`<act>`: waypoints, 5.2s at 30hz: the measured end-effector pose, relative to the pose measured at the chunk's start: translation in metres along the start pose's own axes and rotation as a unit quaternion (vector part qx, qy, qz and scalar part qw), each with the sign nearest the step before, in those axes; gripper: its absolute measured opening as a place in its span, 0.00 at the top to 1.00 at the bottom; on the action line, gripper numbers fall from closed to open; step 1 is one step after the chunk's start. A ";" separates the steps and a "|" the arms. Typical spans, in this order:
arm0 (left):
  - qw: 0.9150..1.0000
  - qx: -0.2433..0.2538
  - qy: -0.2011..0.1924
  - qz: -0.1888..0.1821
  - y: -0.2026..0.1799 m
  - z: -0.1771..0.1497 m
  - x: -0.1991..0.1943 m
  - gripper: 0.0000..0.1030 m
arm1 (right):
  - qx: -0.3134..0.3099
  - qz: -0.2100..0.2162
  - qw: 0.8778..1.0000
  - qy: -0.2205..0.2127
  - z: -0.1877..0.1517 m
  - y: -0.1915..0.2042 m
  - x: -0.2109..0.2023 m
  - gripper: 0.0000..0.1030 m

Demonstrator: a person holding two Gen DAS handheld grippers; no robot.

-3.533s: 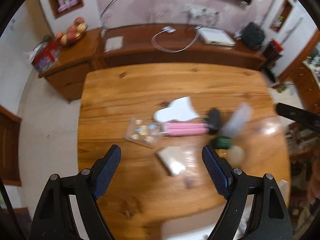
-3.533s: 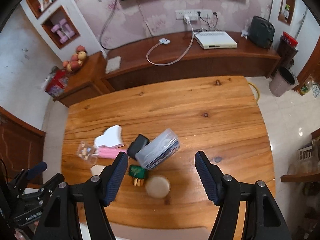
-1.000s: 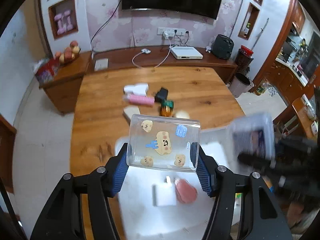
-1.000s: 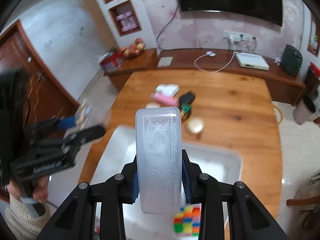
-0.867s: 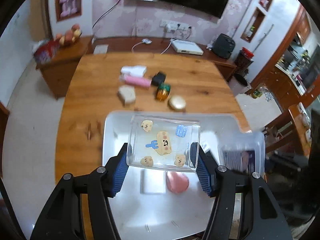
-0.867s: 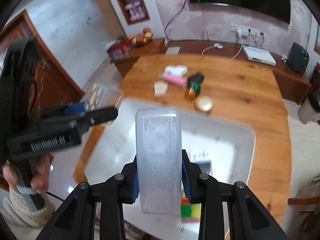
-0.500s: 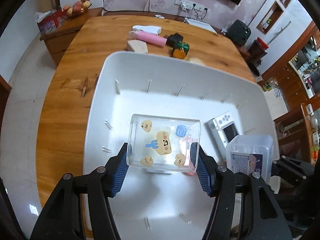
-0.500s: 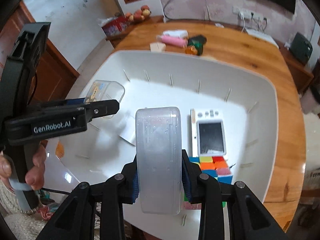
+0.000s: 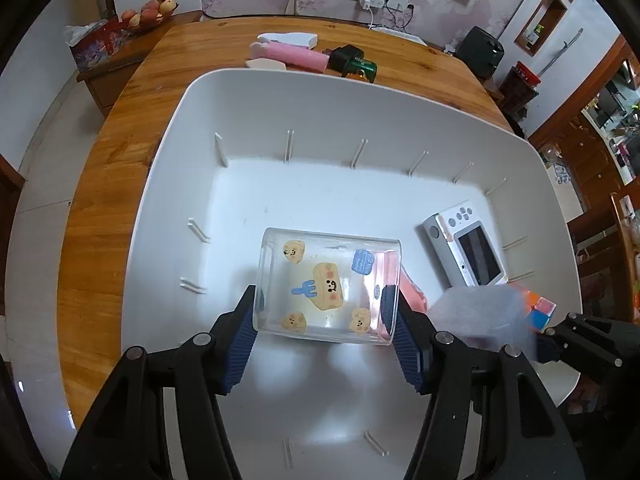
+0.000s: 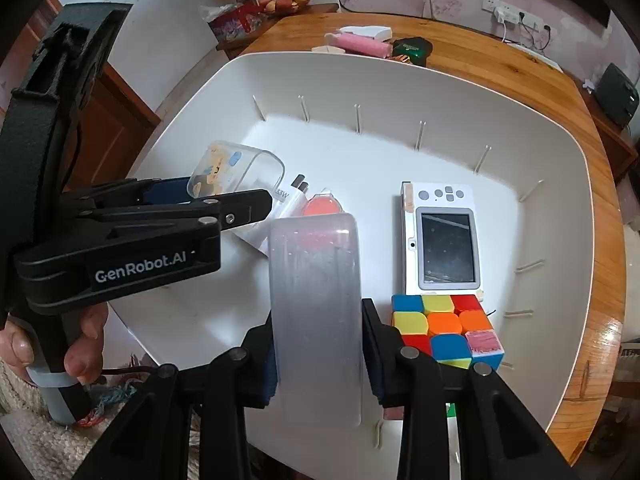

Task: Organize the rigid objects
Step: 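Release the frosted case with the right tool while the left tool lowers and releases the clear box, then move both open tools back to the items on the table, then grasp the cream wedge case with the left tool while the right tool grasps the green jar, then carry the cream case and green jar over the white tray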

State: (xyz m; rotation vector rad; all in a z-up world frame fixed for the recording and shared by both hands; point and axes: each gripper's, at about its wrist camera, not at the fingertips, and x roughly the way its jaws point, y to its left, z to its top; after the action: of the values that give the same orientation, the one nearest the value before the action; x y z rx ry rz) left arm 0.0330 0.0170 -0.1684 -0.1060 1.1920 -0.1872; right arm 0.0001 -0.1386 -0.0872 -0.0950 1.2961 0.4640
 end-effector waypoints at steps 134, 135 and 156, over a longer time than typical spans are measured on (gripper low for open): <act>0.993 -0.013 -0.111 0.039 0.014 0.170 -0.077 0.54 | 0.087 -0.061 0.978 -0.177 0.201 -0.053 -0.099 0.58; 0.992 -0.009 -0.116 0.041 0.014 0.165 -0.085 0.54 | 0.082 -0.060 0.978 -0.185 0.196 -0.049 -0.107 0.58; 0.992 -0.021 -0.122 0.027 0.012 0.044 -0.073 0.54 | 0.016 -0.139 0.963 -0.232 0.054 0.013 -0.106 0.58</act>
State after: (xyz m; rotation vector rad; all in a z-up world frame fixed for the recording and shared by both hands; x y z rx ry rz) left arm 0.0494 0.0430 -0.0874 -0.1302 0.9548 -0.0978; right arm 0.0229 -0.1387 0.0301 -0.1297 0.8122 0.2044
